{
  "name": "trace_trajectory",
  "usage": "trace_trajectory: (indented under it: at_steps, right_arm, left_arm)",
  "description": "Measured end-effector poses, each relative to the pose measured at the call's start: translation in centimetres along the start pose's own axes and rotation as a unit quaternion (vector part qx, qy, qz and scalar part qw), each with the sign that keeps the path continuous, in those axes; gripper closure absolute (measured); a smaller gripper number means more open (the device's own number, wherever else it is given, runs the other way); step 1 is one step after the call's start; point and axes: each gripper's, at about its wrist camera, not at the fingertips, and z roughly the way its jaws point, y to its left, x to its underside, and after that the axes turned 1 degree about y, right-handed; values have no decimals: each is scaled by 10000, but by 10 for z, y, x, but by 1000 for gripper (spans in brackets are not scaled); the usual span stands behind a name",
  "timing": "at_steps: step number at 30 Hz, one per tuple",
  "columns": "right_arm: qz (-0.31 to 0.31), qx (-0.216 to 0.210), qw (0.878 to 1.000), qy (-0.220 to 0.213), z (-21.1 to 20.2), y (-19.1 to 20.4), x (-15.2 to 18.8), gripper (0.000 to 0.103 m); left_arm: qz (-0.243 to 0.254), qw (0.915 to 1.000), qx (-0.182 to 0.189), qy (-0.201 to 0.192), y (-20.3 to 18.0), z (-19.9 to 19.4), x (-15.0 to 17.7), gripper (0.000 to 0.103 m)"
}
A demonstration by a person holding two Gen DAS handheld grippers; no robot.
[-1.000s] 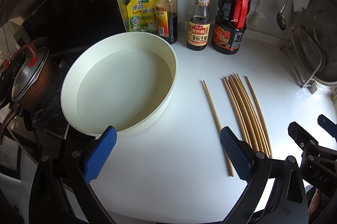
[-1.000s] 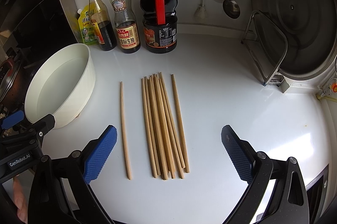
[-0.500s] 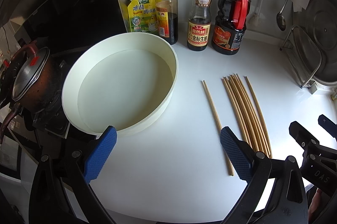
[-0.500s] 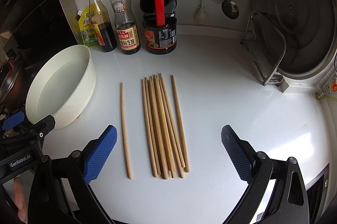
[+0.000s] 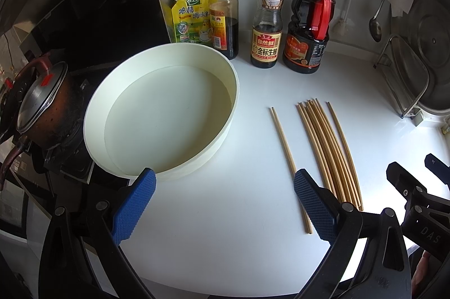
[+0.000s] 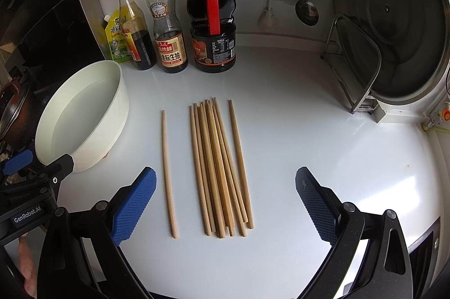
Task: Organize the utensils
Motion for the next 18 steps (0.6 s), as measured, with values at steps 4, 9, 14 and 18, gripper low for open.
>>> trace_trajectory:
  at_steps: [4,9,14,18]
  right_arm:
    - [2,-3,10000,-1,-2,1,0,8]
    - [1,-10,10000,3,-2,2,0,8]
    - [16,-39,10000,27,-2,-1,3,8]
    - [-18,-72,9999,110,3,-2,6,8]
  left_arm:
    - [-4,10000,3,-2,1,-1,1,6]
    - [-9,10000,12,12,2,-2,1,6]
    - [-23,10000,23,36,4,-2,2,6]
    - [-34,10000,25,87,3,3,5,6]
